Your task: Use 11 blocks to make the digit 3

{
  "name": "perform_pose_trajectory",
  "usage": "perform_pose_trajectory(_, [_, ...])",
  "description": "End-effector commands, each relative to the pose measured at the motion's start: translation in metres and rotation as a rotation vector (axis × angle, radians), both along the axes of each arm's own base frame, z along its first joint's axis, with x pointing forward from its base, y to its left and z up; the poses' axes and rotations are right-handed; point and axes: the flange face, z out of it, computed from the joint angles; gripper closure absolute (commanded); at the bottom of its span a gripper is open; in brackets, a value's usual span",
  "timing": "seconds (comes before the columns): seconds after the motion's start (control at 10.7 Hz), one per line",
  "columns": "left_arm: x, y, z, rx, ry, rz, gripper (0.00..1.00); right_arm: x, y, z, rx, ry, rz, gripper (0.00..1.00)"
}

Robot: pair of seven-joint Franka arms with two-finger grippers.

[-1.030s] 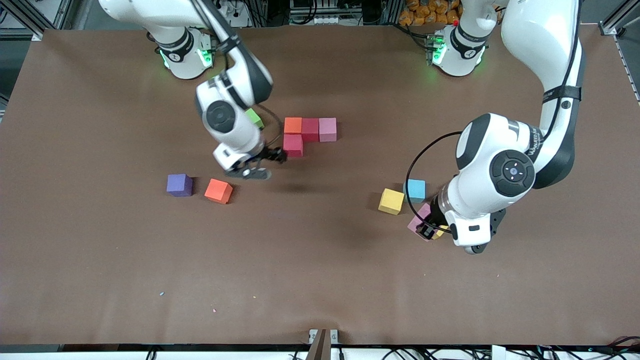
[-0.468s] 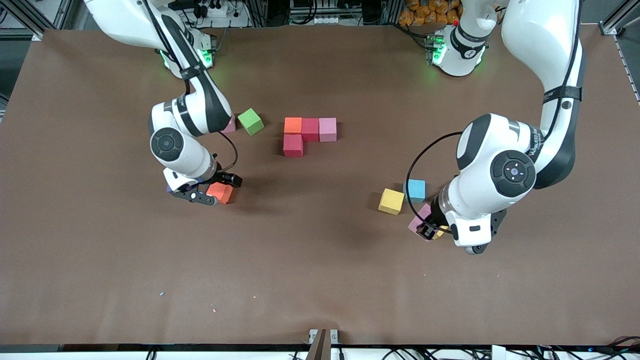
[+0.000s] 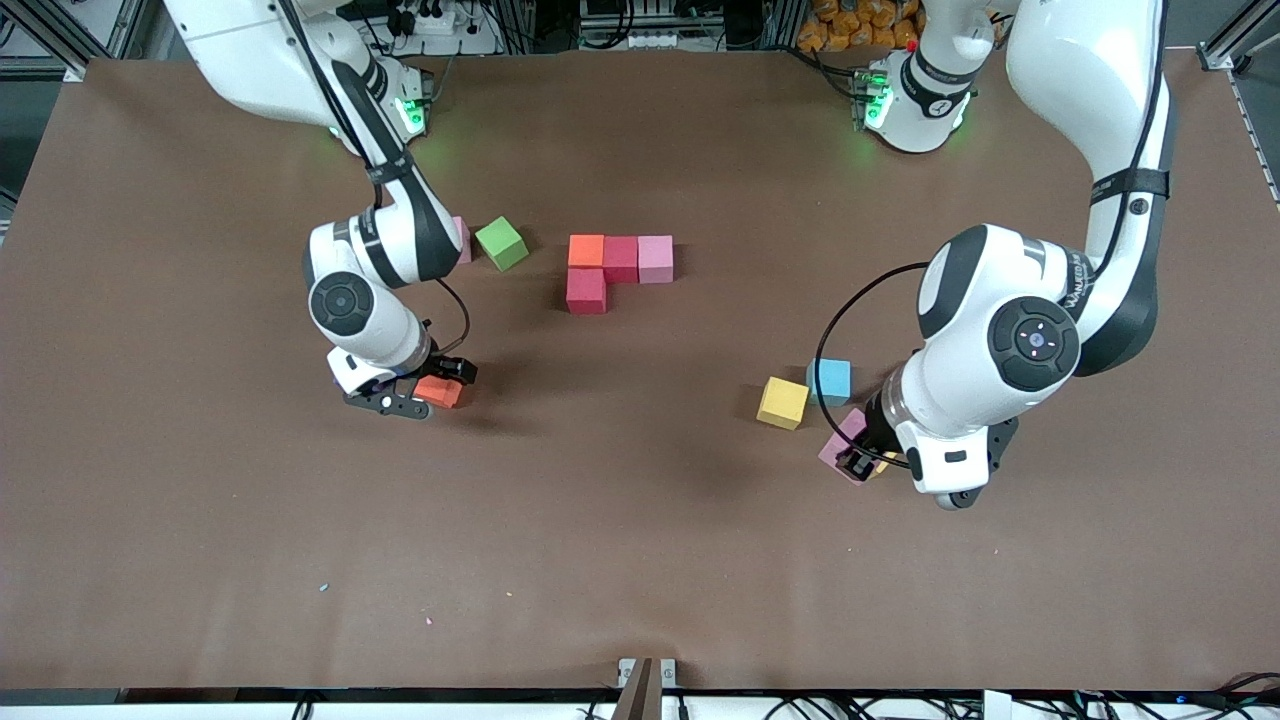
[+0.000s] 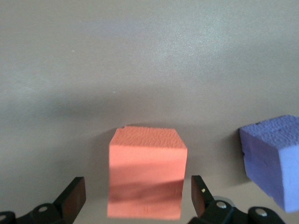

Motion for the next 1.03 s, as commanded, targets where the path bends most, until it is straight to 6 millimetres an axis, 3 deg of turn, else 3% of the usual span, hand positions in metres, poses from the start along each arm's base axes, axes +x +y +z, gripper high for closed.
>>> perform_pose_trajectory(0.0, [-0.002,0.002,0.008,-0.022,0.000,0.015,1.00,0.004,-0.006,-0.004,-0.006,-0.015,0.034,0.00])
perform_pose_trajectory(0.28, [-0.002,0.002,0.006,-0.021,0.002,0.015,1.00,0.006,-0.010,-0.019,-0.006,-0.026,0.024,0.00])
perform_pose_trajectory(0.47, [-0.002,0.001,0.009,-0.022,-0.002,0.016,1.00,0.005,-0.009,-0.021,-0.002,-0.027,0.016,0.72])
perform_pose_trajectory(0.56, [-0.003,0.000,0.009,-0.022,0.000,0.016,1.00,0.005,-0.006,-0.019,-0.001,-0.028,0.021,0.82])
perform_pose_trajectory(0.75, [-0.003,-0.001,0.010,-0.024,-0.002,0.015,1.00,0.008,0.010,-0.007,0.009,-0.042,0.035,0.83])
perform_pose_trajectory(0.94, [-0.003,-0.001,0.012,-0.026,-0.005,0.015,1.00,0.008,0.056,0.014,0.009,-0.026,0.050,0.83])
